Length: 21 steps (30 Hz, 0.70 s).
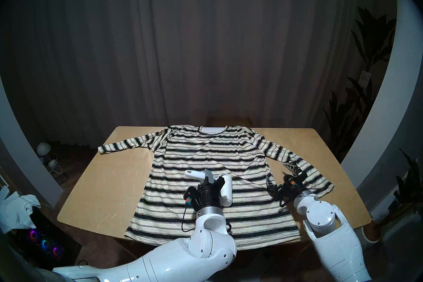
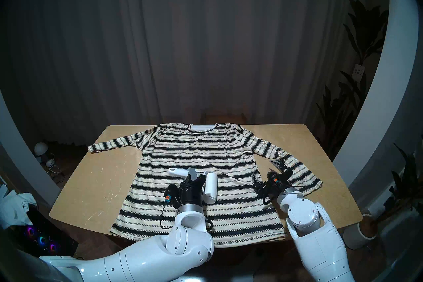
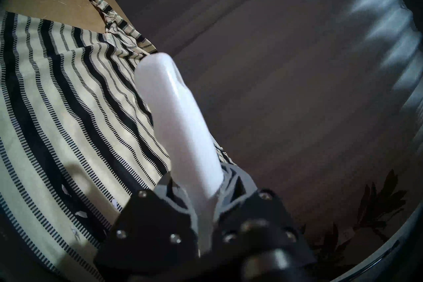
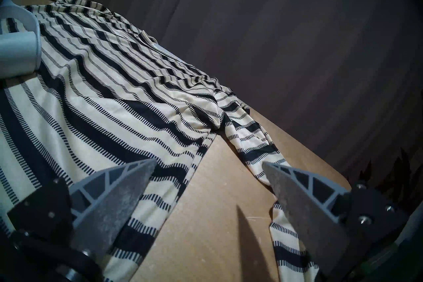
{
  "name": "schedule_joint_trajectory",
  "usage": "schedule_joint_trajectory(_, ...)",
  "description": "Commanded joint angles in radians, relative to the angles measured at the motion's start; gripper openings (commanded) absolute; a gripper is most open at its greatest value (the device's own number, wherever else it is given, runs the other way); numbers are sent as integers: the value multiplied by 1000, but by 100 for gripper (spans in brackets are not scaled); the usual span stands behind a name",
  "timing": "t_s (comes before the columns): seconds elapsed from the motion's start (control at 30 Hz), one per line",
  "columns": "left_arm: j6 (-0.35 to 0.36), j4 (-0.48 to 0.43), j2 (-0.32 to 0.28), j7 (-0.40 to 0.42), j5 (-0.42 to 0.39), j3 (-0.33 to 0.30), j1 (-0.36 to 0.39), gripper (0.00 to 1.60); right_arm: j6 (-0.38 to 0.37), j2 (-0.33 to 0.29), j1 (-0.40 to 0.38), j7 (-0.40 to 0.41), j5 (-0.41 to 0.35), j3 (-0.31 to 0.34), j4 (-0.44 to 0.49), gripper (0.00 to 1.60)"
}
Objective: Use the fur roller to clean a top
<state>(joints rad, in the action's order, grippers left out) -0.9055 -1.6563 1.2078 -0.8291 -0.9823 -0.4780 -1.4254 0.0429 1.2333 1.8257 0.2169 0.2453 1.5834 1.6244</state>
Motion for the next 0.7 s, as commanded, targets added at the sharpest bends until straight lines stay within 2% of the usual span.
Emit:
schedule_joint_trajectory(0.0, 31, -23, -18, -68, 43, -18, -8, 0, 6, -6, 10, 8, 1, -4, -7, 160)
schedule_joint_trajectory(0.3, 13, -1, -45, -62, 37, -25, -19, 0, 38, -24, 5, 24, 2, -4, -24, 160)
schedule_joint_trajectory(0.43, 28, 13, -52, -64, 45, -22, -19, 0, 41, -27, 6, 28, 1, -4, -27, 160)
schedule_joint_trajectory(0.67, 37, -2, -78, -61, 11, -33, -22, 0, 40, -28, 7, 30, 1, -3, -27, 160)
